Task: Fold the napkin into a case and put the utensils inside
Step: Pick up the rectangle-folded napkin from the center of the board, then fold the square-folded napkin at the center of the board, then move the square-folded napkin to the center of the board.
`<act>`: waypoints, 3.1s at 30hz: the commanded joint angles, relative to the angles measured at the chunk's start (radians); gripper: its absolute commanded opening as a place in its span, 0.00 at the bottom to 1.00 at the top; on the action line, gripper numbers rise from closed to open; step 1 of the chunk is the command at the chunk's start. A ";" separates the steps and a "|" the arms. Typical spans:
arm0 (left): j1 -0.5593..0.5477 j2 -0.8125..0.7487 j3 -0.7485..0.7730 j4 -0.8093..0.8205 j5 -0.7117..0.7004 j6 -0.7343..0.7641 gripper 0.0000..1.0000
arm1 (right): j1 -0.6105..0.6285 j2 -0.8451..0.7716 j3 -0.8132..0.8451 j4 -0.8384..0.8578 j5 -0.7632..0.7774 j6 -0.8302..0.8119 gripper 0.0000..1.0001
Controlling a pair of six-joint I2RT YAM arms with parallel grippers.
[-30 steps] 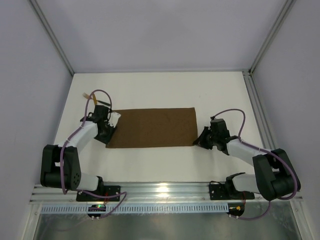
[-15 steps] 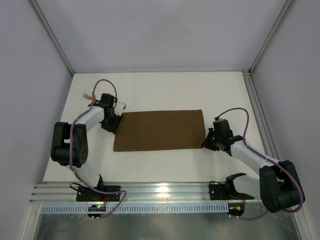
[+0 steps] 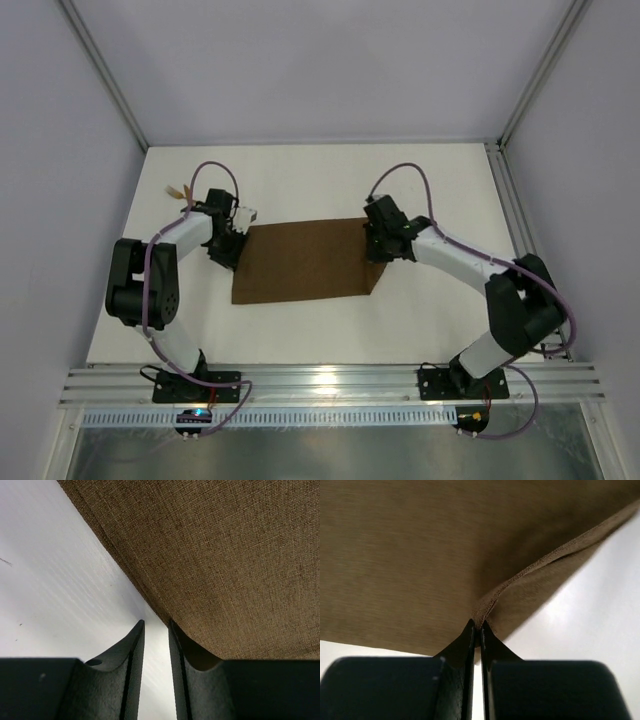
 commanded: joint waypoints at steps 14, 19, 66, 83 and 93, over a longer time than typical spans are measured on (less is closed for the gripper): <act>0.022 0.051 -0.019 0.013 0.108 -0.011 0.24 | 0.499 0.654 0.870 0.019 -0.046 -0.140 0.03; 0.042 0.066 -0.029 0.021 0.148 -0.017 0.22 | 0.530 0.670 0.823 0.120 -0.139 -0.131 0.03; 0.147 -0.010 -0.023 -0.010 0.148 -0.017 0.23 | 0.561 0.654 0.685 0.343 -0.266 -0.030 0.11; 0.147 -0.185 -0.014 -0.191 0.176 0.061 0.45 | 0.368 0.314 0.419 0.291 -0.198 -0.033 0.62; 0.131 -0.220 -0.071 -0.254 0.124 0.091 0.56 | 0.047 0.416 0.356 0.364 -0.384 0.115 0.61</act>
